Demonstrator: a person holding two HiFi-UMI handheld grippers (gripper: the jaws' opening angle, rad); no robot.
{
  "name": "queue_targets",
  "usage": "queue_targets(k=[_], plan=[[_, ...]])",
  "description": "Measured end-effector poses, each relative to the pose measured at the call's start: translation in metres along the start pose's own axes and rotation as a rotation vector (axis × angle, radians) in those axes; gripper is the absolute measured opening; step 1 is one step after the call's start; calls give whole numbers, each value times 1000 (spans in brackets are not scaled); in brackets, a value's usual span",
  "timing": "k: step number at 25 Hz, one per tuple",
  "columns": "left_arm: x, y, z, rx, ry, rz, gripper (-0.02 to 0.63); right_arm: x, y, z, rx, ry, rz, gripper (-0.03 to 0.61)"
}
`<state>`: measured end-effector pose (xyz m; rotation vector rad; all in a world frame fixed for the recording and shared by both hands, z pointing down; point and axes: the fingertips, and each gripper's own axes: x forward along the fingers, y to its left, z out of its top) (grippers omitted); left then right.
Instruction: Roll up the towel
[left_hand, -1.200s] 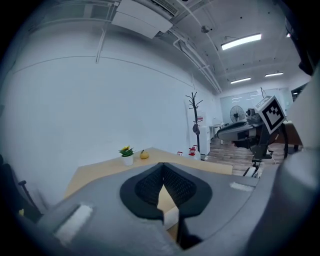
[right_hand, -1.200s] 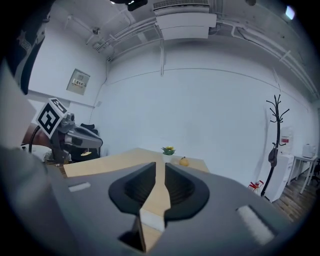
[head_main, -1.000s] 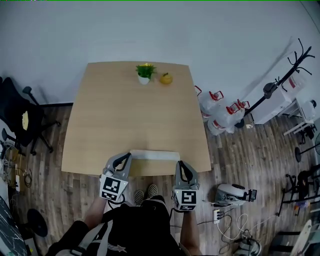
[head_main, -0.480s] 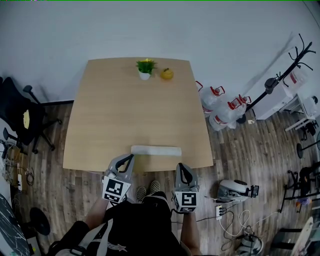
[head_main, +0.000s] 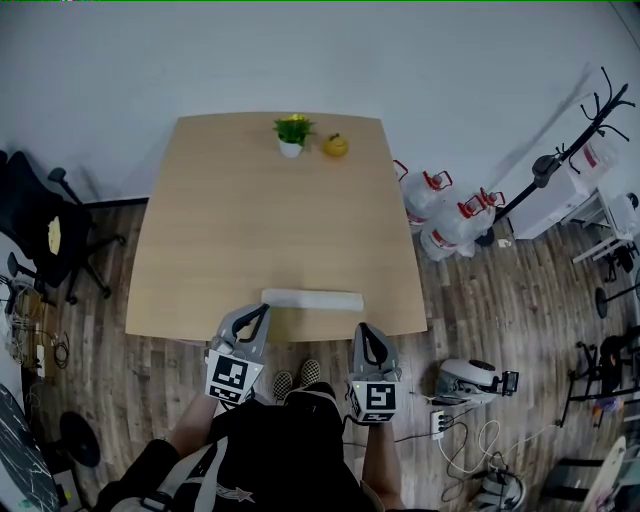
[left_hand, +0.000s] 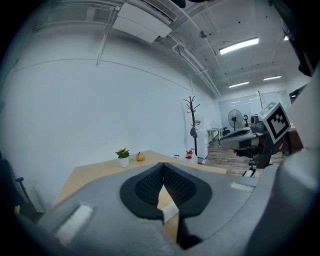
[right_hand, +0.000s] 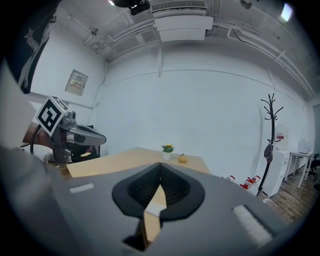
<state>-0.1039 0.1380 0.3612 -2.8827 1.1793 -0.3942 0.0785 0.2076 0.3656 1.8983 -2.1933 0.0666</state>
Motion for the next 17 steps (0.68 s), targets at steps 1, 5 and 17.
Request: queue_targets(k=[1, 5, 17], plan=[[0, 0, 0, -1, -1, 0, 9, 0, 0, -1, -1, 1, 1, 3], [3, 0, 0, 6, 2, 3, 9, 1, -1, 0, -4, 1, 2, 3], [10, 0, 3, 17, 2, -2, 9, 6, -8, 2, -7, 0, 2, 5]])
